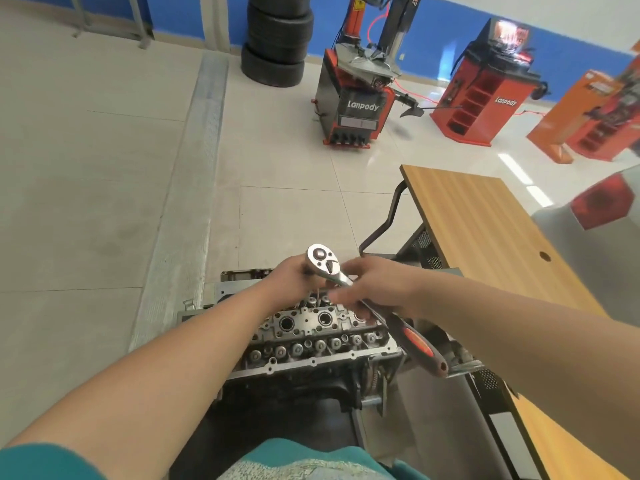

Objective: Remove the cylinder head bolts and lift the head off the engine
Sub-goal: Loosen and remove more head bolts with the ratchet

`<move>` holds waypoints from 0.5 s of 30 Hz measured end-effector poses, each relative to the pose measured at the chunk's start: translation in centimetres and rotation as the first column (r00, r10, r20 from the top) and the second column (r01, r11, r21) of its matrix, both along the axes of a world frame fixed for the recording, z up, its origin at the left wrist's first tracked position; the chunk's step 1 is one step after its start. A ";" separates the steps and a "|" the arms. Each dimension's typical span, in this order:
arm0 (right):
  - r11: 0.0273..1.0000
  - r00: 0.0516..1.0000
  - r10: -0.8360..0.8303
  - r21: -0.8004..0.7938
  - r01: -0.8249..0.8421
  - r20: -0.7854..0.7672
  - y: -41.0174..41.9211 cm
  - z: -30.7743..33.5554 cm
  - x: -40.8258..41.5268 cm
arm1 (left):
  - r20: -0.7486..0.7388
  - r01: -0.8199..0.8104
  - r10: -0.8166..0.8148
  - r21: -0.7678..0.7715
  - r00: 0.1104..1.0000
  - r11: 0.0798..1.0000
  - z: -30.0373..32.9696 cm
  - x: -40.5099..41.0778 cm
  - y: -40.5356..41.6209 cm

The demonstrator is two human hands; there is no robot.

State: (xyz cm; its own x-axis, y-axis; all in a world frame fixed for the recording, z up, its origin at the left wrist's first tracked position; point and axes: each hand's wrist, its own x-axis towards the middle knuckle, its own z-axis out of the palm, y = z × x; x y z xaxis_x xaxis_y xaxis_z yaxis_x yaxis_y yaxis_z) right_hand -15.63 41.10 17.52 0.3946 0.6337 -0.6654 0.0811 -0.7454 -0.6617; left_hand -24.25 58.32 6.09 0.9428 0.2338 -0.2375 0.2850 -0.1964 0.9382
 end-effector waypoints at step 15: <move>0.742 0.815 -0.351 0.394 0.542 -0.460 -14.9 -5.1 0.5 | 0.093 -0.170 0.208 -0.310 0.974 0.936 1.8 -0.4 -2.0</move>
